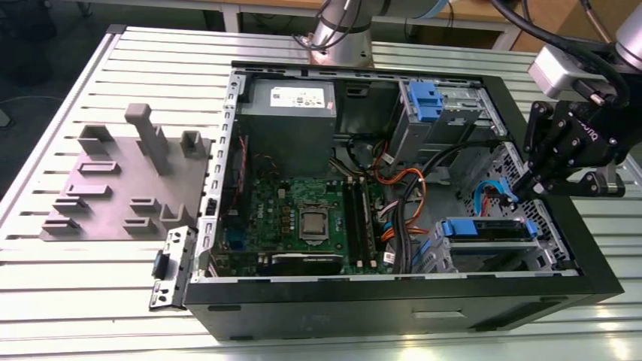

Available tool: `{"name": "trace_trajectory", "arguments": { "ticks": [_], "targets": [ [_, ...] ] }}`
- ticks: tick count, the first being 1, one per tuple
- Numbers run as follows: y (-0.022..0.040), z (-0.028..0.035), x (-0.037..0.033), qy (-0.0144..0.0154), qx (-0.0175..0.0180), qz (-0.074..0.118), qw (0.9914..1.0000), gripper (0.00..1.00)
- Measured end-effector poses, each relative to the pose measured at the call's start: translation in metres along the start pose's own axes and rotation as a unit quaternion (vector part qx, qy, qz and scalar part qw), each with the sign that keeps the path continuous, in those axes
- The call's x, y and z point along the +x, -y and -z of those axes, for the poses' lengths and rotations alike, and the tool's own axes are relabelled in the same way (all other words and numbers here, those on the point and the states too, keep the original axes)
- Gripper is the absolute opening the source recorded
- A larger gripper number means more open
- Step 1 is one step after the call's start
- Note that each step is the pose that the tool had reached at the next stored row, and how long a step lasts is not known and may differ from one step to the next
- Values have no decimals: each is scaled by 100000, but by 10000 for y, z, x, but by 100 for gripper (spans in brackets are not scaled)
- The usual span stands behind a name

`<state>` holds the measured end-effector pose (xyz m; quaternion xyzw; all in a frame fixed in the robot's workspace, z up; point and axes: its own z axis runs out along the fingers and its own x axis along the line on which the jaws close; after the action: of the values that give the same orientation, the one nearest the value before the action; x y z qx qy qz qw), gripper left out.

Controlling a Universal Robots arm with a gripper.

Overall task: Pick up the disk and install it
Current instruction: 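Insert the first disk wire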

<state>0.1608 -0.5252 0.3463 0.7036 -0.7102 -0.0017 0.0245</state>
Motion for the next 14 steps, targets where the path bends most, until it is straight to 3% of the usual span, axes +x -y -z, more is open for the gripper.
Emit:
{"name": "trace_trajectory", "arguments": {
  "ticks": [7,9,14],
  "targets": [
    [-7,-1,30,84,7,13,100000,16],
    [-11,-3,57,463,43,44,99999,16],
    [-23,-5,115,1959,287,124,99980,16]
  ]
}}
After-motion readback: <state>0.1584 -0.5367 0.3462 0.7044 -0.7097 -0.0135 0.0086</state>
